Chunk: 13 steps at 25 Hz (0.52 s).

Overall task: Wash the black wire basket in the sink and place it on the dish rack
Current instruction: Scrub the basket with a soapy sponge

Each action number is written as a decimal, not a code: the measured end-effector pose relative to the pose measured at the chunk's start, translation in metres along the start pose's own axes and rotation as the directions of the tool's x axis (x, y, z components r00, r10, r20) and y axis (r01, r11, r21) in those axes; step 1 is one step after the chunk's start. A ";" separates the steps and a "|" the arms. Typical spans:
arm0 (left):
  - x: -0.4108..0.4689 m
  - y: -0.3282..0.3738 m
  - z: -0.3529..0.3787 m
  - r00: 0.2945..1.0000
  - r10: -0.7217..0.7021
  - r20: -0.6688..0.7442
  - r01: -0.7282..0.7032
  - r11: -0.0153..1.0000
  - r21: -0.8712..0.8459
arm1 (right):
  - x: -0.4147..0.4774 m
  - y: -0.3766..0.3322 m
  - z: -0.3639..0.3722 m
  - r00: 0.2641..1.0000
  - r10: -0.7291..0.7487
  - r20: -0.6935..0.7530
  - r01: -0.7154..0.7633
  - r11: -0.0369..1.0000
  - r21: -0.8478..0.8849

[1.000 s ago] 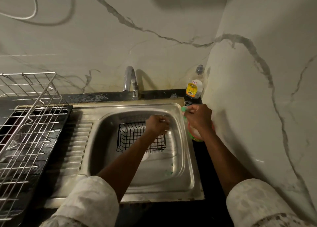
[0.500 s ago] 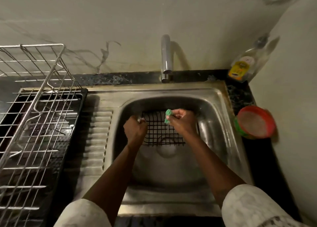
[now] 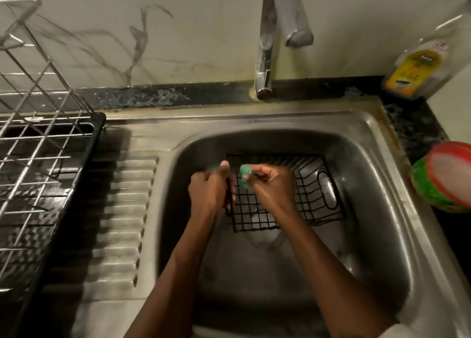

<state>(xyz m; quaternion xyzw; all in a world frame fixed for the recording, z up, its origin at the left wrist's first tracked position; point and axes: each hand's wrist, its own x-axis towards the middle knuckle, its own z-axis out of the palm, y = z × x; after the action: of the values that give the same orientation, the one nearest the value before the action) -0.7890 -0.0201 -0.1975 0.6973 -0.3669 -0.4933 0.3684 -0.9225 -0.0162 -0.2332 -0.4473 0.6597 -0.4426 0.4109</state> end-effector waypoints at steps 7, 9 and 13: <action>-0.019 0.003 0.010 0.914 0.377 -0.150 -0.324 0.900 0.293 | 0.003 -0.011 0.027 0.989 -0.113 0.091 0.096 0.980 0.172; -0.016 0.002 0.009 0.919 0.354 -0.170 -0.301 0.913 0.274 | -0.001 0.001 0.028 0.981 -0.146 0.128 0.137 0.988 0.072; -0.018 0.003 0.011 0.929 0.313 -0.197 -0.262 0.933 0.247 | -0.004 0.000 0.024 0.967 -0.223 0.124 0.236 0.966 -0.104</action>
<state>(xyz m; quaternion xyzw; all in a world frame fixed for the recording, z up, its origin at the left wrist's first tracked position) -0.8047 -0.0069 -0.1901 0.7247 -0.4712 -0.3054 0.3993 -0.8986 -0.0180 -0.2390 -0.5680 0.6045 -0.4221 0.3659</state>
